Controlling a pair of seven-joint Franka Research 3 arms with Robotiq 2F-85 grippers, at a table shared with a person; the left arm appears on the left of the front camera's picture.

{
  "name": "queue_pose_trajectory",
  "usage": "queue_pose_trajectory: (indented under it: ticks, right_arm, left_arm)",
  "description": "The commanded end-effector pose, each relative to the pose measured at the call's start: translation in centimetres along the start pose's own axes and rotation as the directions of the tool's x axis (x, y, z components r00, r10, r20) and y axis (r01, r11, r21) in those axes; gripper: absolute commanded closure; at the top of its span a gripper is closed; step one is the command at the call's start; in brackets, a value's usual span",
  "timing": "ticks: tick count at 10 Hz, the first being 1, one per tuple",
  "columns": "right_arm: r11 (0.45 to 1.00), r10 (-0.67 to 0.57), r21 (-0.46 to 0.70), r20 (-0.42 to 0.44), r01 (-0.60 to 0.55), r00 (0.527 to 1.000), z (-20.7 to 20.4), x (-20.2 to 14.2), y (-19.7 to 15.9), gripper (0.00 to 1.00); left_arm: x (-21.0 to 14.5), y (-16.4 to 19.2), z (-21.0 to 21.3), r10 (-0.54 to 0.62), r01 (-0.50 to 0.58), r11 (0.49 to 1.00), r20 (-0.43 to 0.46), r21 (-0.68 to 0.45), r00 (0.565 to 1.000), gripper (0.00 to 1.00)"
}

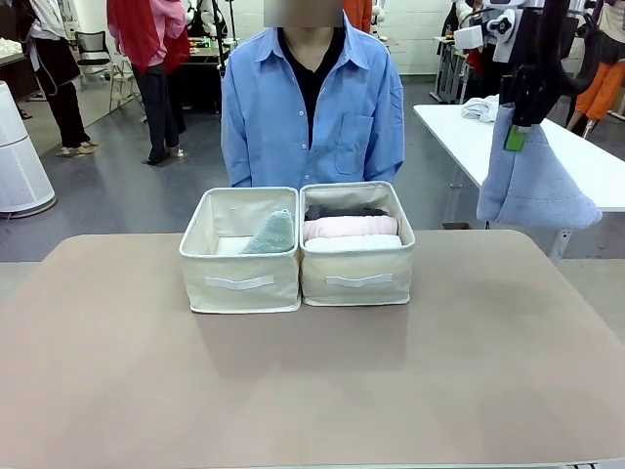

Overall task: Sort the towels based on their folding style.
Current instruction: Pick up another triangle-folded towel from the table and place it in the left Fabric basket.

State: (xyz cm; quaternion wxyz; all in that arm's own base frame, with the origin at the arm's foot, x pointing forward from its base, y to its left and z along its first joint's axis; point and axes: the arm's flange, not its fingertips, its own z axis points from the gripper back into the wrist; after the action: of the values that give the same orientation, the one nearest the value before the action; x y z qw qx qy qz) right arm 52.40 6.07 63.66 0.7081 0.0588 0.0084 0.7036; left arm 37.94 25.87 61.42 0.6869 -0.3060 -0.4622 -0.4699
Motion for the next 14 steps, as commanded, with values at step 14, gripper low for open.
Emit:
queue_pose_trajectory:
  ticks: [14]
  right_arm:
    - [0.992, 0.048, -0.128, 0.231, -0.019, 0.972, 5.9, 32.1, -4.3, 0.82]
  left_arm:
    - [0.0, -0.1, 0.0, -0.016, 0.015, 1.0, 0.023, 0.013, 1.0, 0.0]
